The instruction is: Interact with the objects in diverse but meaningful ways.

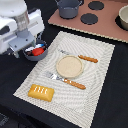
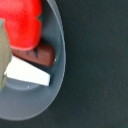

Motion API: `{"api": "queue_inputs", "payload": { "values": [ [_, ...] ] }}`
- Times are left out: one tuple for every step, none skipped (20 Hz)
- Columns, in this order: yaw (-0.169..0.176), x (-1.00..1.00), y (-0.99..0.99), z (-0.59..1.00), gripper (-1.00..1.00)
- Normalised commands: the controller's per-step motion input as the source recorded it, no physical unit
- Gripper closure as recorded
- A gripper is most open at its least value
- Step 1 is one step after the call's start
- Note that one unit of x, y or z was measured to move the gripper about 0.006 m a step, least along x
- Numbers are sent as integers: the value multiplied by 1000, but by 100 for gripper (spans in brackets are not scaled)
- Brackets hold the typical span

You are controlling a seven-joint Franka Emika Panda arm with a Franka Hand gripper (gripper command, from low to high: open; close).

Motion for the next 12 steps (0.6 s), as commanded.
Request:
{"api": "queue_inputs", "payload": {
  "values": [
    [4,643,29,754,-100],
    [10,783,169,754,-100],
    [6,760,191,726,-100],
    [24,737,111,669,-100],
    [38,714,57,646,-100],
    [40,720,80,649,-100],
    [38,729,83,660,-100],
    [19,777,71,649,-100],
    [0,857,40,631,-100],
    [0,889,51,549,-100],
    [0,874,97,409,-100],
    [0,843,66,151,-100]
  ]
}}
